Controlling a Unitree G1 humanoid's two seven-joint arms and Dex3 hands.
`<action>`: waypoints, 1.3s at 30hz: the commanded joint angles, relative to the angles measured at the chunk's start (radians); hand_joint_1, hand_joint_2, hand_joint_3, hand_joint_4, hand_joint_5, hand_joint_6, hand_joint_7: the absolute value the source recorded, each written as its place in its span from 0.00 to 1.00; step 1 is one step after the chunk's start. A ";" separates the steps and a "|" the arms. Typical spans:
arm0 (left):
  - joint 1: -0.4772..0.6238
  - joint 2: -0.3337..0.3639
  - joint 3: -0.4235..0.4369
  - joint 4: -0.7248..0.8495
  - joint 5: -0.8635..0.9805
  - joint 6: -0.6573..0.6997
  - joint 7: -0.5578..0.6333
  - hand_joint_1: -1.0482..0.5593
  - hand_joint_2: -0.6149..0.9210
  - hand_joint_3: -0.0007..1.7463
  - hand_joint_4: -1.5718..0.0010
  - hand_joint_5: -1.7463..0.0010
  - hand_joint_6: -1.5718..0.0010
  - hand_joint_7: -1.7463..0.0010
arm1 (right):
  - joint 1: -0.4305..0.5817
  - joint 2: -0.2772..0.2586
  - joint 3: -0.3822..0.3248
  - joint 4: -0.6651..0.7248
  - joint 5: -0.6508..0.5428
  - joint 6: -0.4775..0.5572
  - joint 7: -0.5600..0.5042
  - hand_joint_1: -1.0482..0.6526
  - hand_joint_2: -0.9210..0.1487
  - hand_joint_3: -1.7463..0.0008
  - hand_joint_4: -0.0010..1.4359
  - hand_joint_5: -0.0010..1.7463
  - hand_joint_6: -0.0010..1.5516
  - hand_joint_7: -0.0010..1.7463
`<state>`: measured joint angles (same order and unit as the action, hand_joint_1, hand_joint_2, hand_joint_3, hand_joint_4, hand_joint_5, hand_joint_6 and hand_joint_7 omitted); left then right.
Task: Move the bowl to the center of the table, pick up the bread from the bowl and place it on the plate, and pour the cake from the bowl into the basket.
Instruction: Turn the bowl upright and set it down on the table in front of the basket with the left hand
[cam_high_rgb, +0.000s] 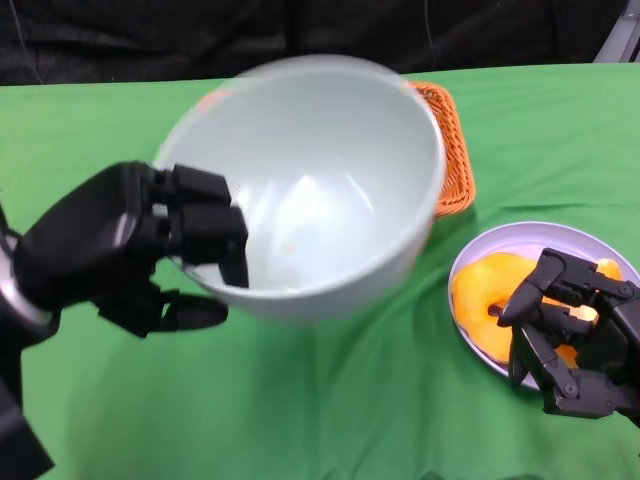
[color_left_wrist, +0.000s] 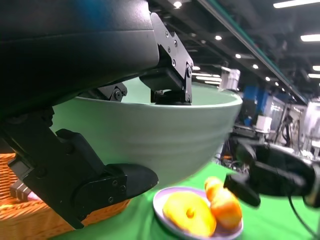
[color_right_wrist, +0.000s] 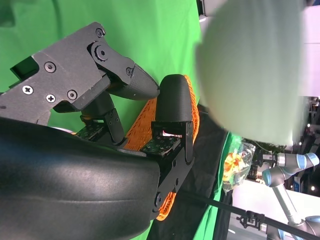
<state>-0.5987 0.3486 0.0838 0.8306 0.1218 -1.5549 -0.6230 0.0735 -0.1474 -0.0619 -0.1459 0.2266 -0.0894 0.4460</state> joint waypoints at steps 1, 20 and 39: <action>0.046 0.039 0.016 0.026 0.066 -0.060 0.057 0.55 0.78 0.53 0.47 0.00 0.53 0.11 | -0.005 -0.014 -0.004 0.001 0.007 -0.009 -0.003 0.53 0.33 0.35 0.54 1.00 0.40 0.92; 0.187 0.163 0.064 -0.054 1.063 0.068 0.927 0.60 0.84 0.32 0.46 0.00 0.59 0.00 | -0.001 -0.024 -0.013 0.002 0.022 -0.002 0.003 0.53 0.33 0.35 0.55 1.00 0.40 0.91; -0.033 0.270 -0.694 0.150 1.324 0.571 1.738 0.56 0.93 0.09 0.51 0.00 0.65 0.00 | 0.004 -0.021 -0.004 -0.013 0.013 0.005 -0.008 0.53 0.33 0.34 0.54 1.00 0.40 0.91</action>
<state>-0.6190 0.6095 -0.5838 0.9679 1.4662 -0.9964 1.0950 0.0744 -0.1560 -0.0647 -0.1458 0.2345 -0.0892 0.4445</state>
